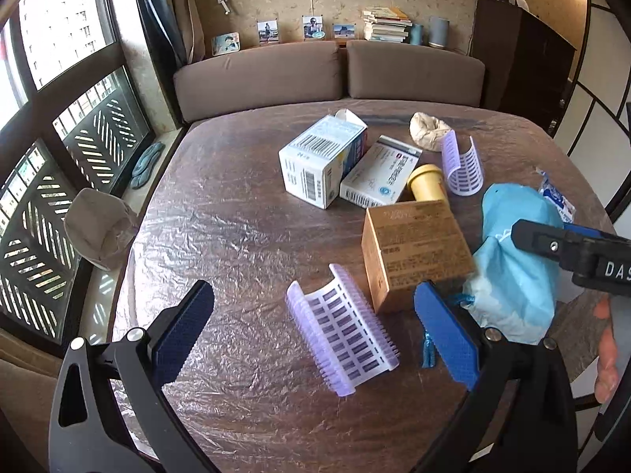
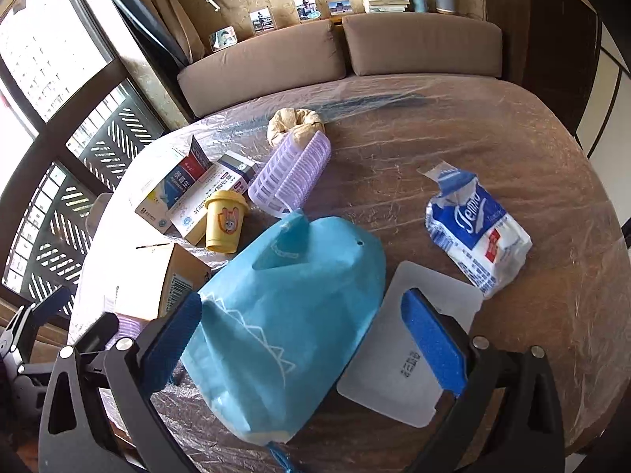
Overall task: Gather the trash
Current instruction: 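Grasp the lavender plastic strip with left tool while right tool grasps the blue cloth bag, then carry the lavender strip and blue bag with both tools over the white bin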
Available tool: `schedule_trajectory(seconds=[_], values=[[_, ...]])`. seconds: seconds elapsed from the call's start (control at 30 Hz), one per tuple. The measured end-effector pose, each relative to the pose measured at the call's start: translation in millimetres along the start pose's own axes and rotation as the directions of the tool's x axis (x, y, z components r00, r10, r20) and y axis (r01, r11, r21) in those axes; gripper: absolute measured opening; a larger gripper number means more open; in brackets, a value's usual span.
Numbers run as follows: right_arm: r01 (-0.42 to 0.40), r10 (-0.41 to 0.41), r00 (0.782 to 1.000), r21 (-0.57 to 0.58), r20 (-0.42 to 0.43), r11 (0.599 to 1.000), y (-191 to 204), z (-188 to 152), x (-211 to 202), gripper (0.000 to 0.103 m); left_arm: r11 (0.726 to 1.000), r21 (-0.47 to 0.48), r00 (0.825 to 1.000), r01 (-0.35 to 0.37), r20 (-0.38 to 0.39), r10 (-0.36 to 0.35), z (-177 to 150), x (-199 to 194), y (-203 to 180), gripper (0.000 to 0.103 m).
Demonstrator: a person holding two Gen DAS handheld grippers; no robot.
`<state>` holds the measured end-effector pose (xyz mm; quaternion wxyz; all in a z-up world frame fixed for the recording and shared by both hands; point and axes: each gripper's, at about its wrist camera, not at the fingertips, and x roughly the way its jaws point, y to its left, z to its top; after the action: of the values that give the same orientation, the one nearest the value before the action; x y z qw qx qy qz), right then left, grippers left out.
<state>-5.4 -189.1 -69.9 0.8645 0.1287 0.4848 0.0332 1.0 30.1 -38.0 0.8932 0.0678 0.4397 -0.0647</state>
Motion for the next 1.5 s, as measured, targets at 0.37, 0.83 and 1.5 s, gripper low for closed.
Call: schedule_trajectory(seconds=[0.37,0.83,1.5], values=[[0.029,-0.031,0.999,-0.128,-0.014,0.991,22,0,17,0.087,0.997,-0.061,0.998,0.044,-0.043,-0.047,-21,22,11,0.076],[-0.167,0.173,0.982,-0.085,0.075,0.982,-8,-9,-28,0.048,0.992,-0.087,0.995,0.095,0.037,-0.092,-20,-11,13,0.044],[-0.194,0.220,0.975,-0.361,0.032,0.912,-42,-101,-140,0.049,0.957,0.081,0.960,0.278,0.018,-0.280,-63,-89,-80,0.044]])
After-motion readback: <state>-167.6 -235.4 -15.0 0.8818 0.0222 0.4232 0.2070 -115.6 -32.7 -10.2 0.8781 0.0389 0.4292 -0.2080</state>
